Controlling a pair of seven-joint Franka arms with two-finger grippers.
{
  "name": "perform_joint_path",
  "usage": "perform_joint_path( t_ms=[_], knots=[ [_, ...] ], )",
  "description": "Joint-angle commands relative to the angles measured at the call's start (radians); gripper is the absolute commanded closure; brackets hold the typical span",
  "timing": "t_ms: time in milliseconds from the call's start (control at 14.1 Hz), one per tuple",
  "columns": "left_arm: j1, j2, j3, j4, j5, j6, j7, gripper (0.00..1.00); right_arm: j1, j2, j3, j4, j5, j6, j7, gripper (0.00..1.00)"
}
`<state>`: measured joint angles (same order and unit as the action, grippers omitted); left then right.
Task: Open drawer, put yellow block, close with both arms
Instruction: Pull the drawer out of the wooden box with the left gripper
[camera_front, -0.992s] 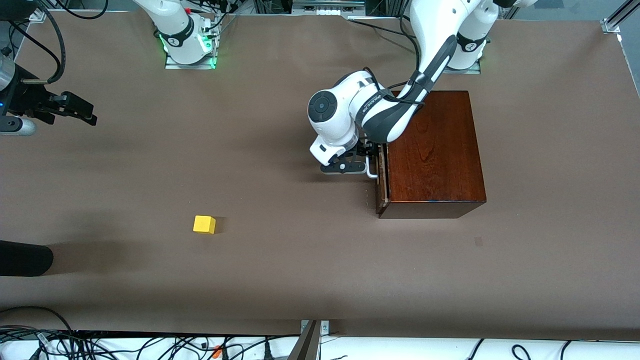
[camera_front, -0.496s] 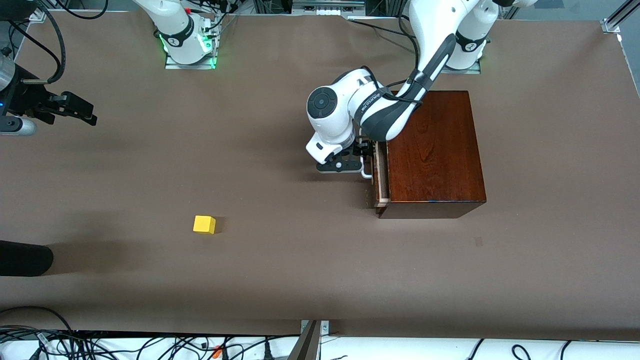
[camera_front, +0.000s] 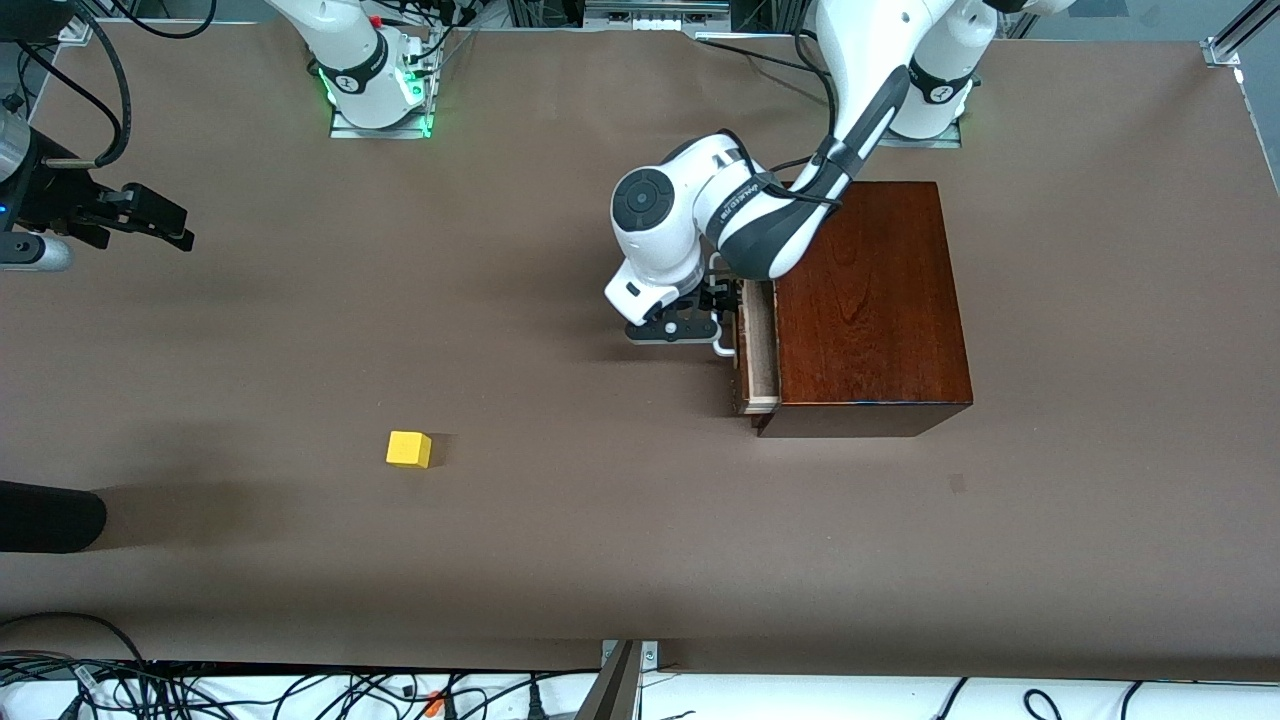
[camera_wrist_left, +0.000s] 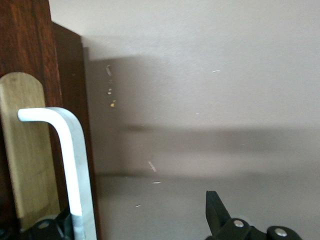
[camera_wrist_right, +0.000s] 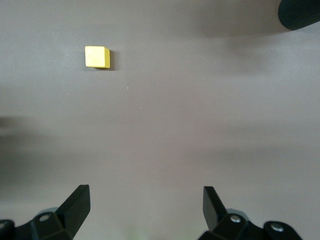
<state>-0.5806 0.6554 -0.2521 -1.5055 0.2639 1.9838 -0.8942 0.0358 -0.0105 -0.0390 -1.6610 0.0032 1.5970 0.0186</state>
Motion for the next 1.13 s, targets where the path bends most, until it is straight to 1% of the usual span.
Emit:
perform_joint_path(
  t_ms=[0, 213, 283, 425, 567, 850, 992, 1063],
  knots=[
    [-0.022, 0.099, -0.016, 0.071, -0.075, 0.158, -0.006, 0.00, -0.016, 0.000, 0.013, 0.003, 0.001, 0.000, -0.015, 0.00],
    [-0.022, 0.107, -0.018, 0.076, -0.075, 0.185, -0.009, 0.00, -0.014, 0.000, 0.013, 0.003, 0.001, 0.000, -0.015, 0.00],
    [-0.022, 0.107, -0.018, 0.094, -0.083, 0.187, -0.009, 0.00, -0.016, 0.000, 0.013, 0.003, 0.001, 0.000, -0.015, 0.00],
    [-0.022, 0.107, -0.016, 0.100, -0.126, 0.187, -0.008, 0.00, -0.016, 0.000, 0.013, 0.003, 0.001, 0.000, -0.015, 0.00],
    [-0.022, 0.109, -0.016, 0.100, -0.126, 0.185, -0.006, 0.00, -0.016, 0.000, 0.013, 0.003, 0.001, 0.000, -0.015, 0.00],
    [-0.053, 0.109, -0.004, 0.097, -0.101, 0.178, 0.000, 0.00, -0.016, 0.000, 0.013, 0.003, 0.001, 0.000, -0.015, 0.00],
    [-0.056, 0.102, -0.006, 0.097, -0.031, 0.170, -0.003, 0.00, -0.016, 0.000, 0.013, 0.003, 0.001, 0.000, -0.015, 0.00],
    [-0.056, 0.099, -0.006, 0.099, -0.028, 0.158, -0.003, 0.00, -0.016, 0.000, 0.013, 0.003, 0.001, 0.000, -0.015, 0.00]
  ],
)
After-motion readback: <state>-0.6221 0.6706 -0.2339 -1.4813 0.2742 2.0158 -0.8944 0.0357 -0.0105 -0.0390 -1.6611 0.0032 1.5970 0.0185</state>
